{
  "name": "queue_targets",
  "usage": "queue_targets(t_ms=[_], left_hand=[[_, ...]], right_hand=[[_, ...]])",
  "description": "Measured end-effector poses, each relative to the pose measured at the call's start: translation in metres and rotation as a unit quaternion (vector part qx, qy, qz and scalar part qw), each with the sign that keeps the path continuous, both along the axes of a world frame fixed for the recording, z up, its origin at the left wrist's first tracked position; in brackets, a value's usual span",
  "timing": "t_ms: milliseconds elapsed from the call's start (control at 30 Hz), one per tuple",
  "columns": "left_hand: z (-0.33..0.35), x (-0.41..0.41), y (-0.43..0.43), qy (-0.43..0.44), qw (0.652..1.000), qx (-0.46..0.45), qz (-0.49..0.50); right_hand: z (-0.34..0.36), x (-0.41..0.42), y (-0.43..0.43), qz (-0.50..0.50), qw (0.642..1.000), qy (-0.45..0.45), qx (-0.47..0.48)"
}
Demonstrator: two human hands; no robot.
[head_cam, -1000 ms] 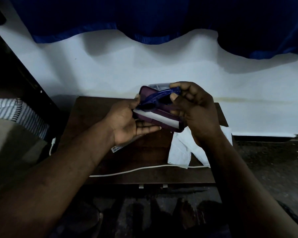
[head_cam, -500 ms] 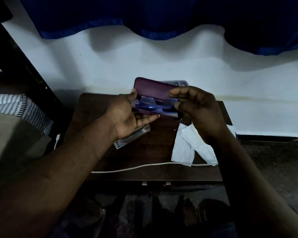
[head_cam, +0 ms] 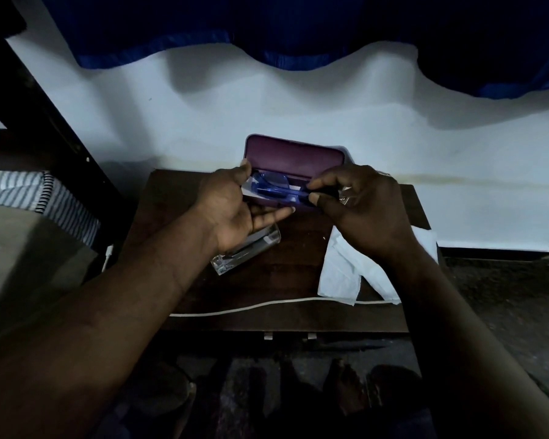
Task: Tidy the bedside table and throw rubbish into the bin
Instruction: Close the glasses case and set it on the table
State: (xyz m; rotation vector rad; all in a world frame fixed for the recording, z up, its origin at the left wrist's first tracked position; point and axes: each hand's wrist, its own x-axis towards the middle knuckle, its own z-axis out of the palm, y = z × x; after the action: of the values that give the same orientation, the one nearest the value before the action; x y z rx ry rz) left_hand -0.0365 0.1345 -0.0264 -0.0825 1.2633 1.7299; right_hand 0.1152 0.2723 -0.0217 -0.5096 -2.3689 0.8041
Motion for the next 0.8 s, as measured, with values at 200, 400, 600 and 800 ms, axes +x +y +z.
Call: queue_targets(t_ms=[200,400,600,800], left_hand=[[0.0,-0.001,-0.001,0.007,1.0,0.012,0.003],[0.0,-0.001,-0.001,0.019,1.0,0.015,0.003],[0.001,-0.001,-0.001,0.018,1.0,0.017,-0.002],[0.002,-0.002,-0.002,0.012,1.0,0.025,-0.001]], right_hand=[[-0.004,0.0,0.004,-0.016,0.997,0.004,0.078],[-0.009,-0.004,0.004,0.019,0.992,-0.024,0.123],[-0.012,-0.003,0.005,0.027,0.99,-0.032,0.135],[-0.012,-0.004,0.003,0.027,0.987,-0.008,0.159]])
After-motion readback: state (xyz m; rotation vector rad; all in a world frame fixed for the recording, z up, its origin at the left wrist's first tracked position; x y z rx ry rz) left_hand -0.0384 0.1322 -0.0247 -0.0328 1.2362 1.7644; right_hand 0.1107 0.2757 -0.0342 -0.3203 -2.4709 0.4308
